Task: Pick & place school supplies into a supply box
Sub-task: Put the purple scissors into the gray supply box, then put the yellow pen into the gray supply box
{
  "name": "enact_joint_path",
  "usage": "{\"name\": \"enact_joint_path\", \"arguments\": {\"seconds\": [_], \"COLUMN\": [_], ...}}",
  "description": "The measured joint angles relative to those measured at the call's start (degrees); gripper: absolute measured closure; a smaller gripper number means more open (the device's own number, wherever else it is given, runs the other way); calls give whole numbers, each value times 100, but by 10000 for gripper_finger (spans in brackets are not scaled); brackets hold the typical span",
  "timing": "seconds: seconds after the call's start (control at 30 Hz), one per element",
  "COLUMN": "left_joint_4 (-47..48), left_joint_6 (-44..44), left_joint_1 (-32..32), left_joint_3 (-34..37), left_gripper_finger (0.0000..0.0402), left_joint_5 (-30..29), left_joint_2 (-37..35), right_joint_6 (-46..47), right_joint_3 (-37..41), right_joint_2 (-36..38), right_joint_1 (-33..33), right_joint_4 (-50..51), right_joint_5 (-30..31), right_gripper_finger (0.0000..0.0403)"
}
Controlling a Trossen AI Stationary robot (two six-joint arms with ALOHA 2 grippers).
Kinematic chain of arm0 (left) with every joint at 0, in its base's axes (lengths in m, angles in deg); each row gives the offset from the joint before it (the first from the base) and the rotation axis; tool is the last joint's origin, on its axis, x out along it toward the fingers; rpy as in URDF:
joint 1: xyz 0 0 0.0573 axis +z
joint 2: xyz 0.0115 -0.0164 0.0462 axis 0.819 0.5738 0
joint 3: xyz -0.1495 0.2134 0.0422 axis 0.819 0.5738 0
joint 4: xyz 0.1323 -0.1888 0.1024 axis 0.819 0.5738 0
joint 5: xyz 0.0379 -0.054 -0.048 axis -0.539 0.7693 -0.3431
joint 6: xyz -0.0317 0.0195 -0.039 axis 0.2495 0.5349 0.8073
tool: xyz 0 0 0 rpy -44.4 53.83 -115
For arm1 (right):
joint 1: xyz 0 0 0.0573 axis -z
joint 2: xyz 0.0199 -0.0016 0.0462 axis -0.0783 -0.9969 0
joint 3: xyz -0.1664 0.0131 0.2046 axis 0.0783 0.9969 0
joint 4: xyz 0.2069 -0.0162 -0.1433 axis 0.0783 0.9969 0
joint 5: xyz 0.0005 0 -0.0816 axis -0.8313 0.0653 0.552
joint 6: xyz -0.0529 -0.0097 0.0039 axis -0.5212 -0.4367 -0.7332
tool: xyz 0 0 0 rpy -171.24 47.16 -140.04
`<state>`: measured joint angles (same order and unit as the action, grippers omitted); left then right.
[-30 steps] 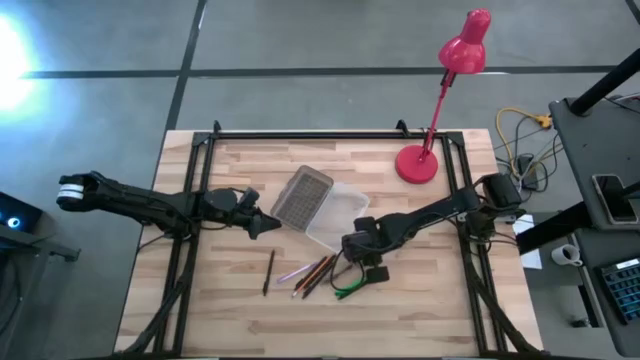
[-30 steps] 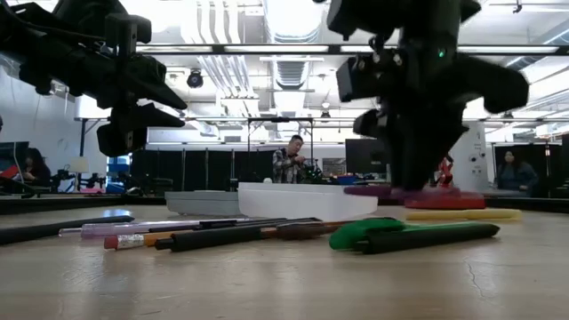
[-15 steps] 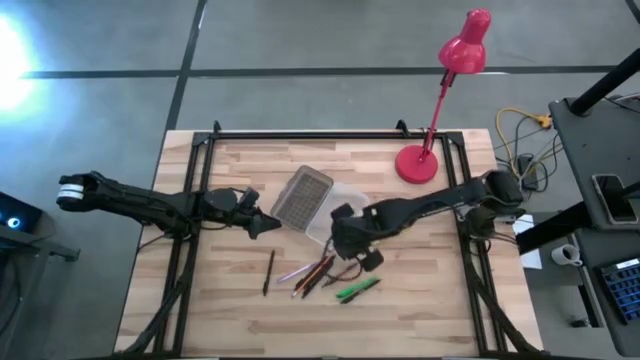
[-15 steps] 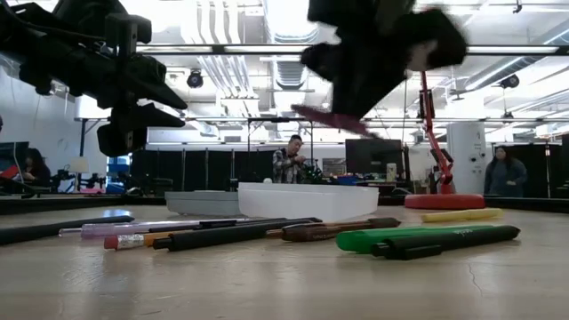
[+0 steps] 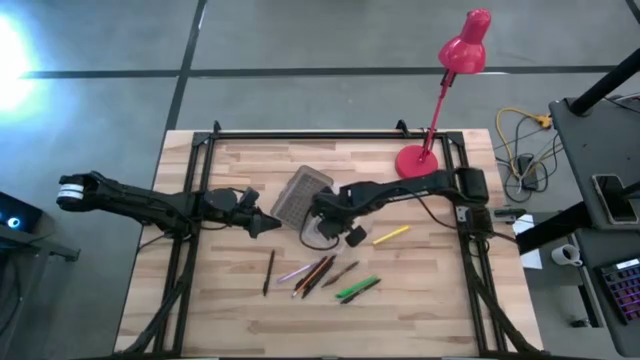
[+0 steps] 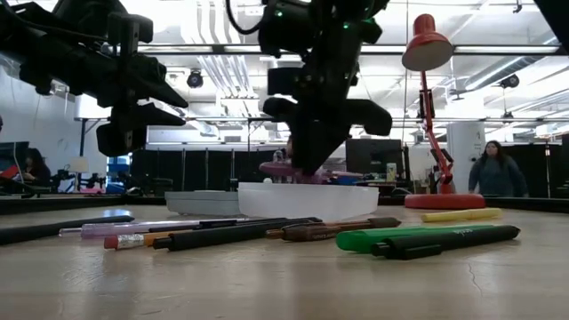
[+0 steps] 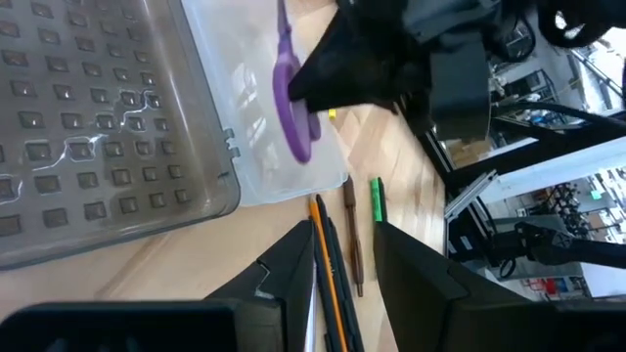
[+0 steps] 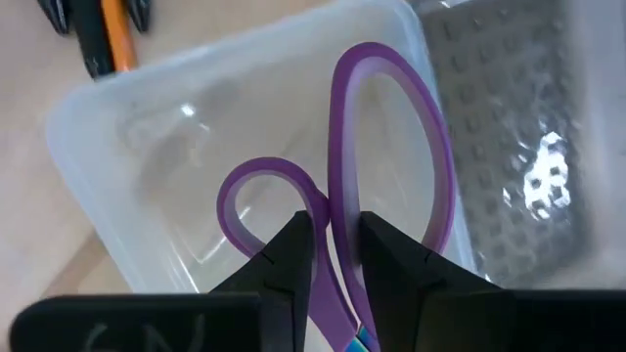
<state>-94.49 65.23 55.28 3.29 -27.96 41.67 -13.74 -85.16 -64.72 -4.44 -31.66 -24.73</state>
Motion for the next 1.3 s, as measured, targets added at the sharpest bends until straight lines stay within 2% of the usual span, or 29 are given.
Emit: {"name": "enact_joint_path", "arguments": {"seconds": [0.17, 0.4, 0.6, 0.73, 1.03, 1.3], "left_joint_4": [1, 2, 2, 3, 2, 4], "left_joint_6": [2, 2, 2, 2, 4, 2], "left_joint_1": [2, 1, 2, 1, 2, 0], "left_joint_3": [0, 0, 0, 0, 0, 0], "left_gripper_finger": [307, 307, 307, 307, 307, 307], "left_joint_5": [1, 2, 2, 2, 2, 7], "left_joint_2": [0, 0, 0, 0, 0, 0], "right_joint_6": [181, 749, 489, 719, 1346, 2052], "right_joint_3": [-130, -145, -143, -143, -417, -388], "right_joint_2": [-184, -376, -451, -447, -389, 345], "right_joint_1": [-70, -94, -94, -89, -105, -104], "right_joint_4": [-4, 4, -102, -98, 231, 942], "right_joint_5": [-367, -436, -262, -64, -44, -58], "right_gripper_finger": [335, 335, 331, 308, 236, 223]}}
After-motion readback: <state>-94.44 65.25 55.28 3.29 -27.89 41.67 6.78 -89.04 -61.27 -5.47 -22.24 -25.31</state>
